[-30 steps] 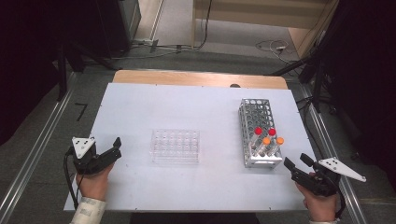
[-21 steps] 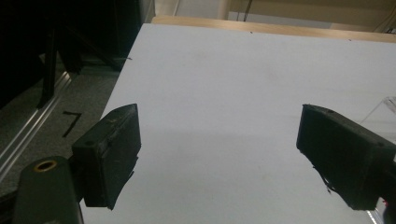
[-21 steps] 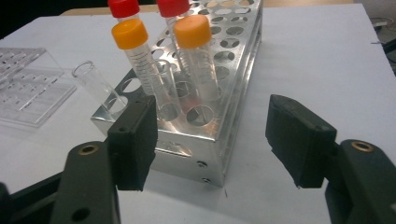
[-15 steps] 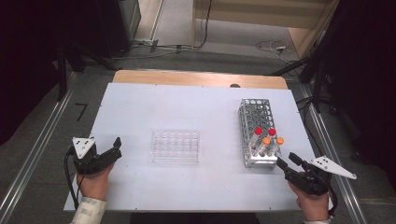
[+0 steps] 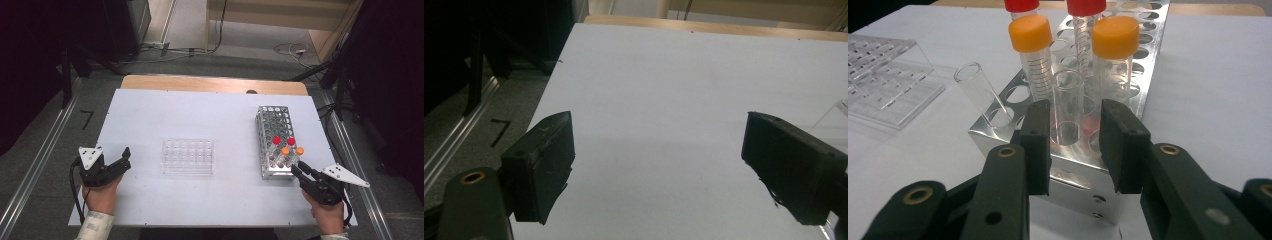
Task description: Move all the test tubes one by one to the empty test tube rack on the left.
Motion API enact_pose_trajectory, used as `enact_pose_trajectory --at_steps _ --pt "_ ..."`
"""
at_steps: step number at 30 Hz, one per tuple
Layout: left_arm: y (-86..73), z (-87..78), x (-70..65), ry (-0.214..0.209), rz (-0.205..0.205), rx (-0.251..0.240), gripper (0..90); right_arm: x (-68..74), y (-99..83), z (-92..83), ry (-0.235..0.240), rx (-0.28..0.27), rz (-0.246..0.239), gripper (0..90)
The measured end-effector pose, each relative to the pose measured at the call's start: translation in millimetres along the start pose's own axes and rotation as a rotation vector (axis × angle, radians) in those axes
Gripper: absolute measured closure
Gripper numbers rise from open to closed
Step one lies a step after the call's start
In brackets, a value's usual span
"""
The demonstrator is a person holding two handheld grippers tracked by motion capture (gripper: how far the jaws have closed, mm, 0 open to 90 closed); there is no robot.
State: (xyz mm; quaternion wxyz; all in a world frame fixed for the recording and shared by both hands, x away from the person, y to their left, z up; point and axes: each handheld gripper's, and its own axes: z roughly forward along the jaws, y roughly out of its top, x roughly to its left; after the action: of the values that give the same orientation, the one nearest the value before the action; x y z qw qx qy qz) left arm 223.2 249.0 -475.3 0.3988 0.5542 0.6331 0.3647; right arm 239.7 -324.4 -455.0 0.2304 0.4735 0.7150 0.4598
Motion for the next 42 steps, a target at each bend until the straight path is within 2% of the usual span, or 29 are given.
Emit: enact_pose_trajectory --at_steps 17,28,42 --pt "0.0 -0.2 -0.3 -0.003 0.003 -0.002 14.2 2.7 0.5 12.9 -0.005 0.005 -0.009 68.4" --pt "-0.2 0.3 -0.8 -0.005 0.006 0.002 14.2 6.0 1.0 16.9 -0.022 0.008 -0.038 72.5" --pt "0.2 -0.6 -1.7 -0.008 0.006 -0.001 14.2 13.6 14.0 -2.4 -0.056 -0.066 -0.069 73.6"
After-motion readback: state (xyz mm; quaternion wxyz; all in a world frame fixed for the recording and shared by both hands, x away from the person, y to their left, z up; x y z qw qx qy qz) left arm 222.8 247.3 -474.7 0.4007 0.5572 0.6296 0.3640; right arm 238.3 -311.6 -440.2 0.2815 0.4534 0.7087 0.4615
